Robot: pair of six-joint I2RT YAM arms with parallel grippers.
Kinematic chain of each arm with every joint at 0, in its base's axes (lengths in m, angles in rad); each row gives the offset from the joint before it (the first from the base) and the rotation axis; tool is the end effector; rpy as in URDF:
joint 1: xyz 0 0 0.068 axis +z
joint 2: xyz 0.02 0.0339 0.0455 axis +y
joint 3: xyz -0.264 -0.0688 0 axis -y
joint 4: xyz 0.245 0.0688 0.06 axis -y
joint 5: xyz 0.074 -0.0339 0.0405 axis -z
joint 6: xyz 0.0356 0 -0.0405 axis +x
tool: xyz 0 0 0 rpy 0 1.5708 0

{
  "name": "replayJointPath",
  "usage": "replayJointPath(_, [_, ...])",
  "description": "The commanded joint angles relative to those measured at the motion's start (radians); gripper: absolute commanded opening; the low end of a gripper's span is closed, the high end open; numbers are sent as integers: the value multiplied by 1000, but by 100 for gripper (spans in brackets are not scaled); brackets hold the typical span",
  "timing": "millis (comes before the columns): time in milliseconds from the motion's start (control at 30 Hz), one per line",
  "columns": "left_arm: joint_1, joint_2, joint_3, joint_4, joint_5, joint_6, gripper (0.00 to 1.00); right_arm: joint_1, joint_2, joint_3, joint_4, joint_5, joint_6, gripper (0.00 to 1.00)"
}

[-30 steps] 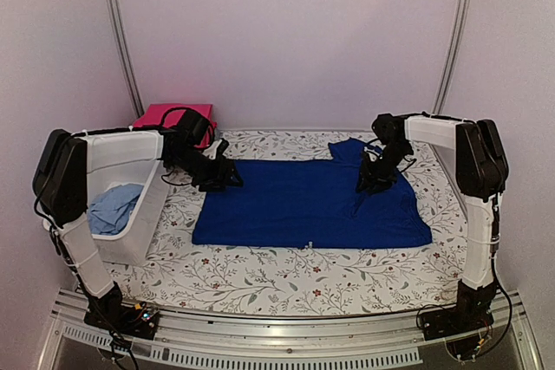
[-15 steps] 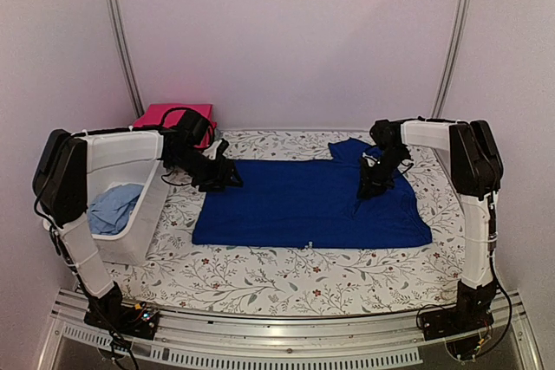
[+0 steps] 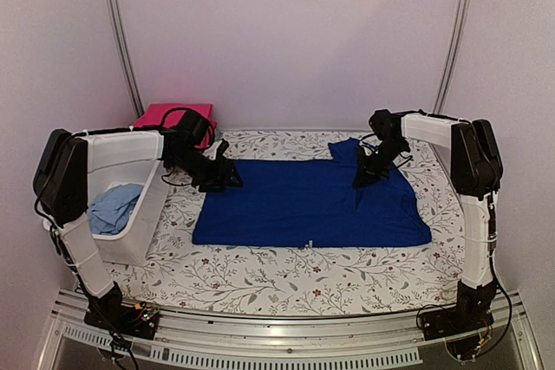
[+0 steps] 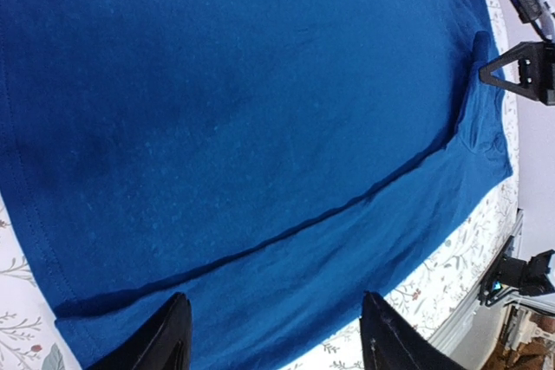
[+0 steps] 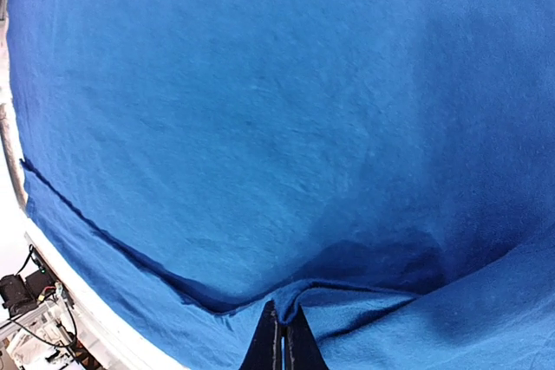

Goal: Fold and stack the mixed laundry pile
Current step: Adjust the 1/3-folded T-shirt at the center of the board.

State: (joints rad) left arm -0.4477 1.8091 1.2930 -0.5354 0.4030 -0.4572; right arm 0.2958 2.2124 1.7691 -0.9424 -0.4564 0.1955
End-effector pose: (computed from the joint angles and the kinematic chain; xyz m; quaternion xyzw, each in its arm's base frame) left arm 0.3347 -0.1762 0.2086 0.0469 0.9472 -0.2839 0.1417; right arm 0.4207 0.1446 0.1700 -0.0695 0.9676 0.2404 0.0325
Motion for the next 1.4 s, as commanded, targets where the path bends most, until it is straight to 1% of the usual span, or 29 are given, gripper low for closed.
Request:
replayJointPath(0, [-2, 25, -10, 8, 0, 2, 66, 20, 12, 37, -2, -44, 5, 0])
replayJointPath(200, [-1, 36, -13, 11, 4, -1, 66, 56, 51, 69, -8, -86, 9, 0])
replayJointPath(533, [-2, 38, -31, 18, 3, -5, 66, 102, 88, 105, -16, -104, -28, 0])
replayJointPath(600, [-2, 38, -33, 20, 1, -5, 66, 105, 88, 108, -19, -104, -39, 5])
replayJointPath(633, [-1, 39, -34, 20, -1, -5, 66, 105, 87, 109, -20, -103, -42, 10])
replayJointPath(700, [0, 38, -36, 19, -6, -5, 67, 105, 85, 109, -23, -99, -45, 32])
replayJointPath(733, [2, 36, -38, 19, -5, -5, 67, 102, 75, 105, -24, -91, -45, 41])
replayJointPath(800, [9, 27, -45, 28, 0, -5, 70, 92, 45, 81, -9, -71, -41, 52])
replayJointPath(833, [13, 21, -51, 34, 3, -5, 71, 79, 8, 56, 7, -71, -38, 55])
replayJointPath(933, [23, 14, -64, 39, 5, 4, 74, 22, -106, -43, 69, -76, -26, 62])
replayJointPath(1067, [26, 54, -35, 33, 2, 23, 74, -44, -194, -167, 127, -75, -26, 65])
replayJointPath(1200, [26, 126, 13, 5, -14, 34, 74, -60, -160, -215, 128, -84, -62, 65])
replayJointPath(1367, [23, 157, -25, -2, -27, 36, 72, -60, -130, -306, 166, -77, -72, 65])
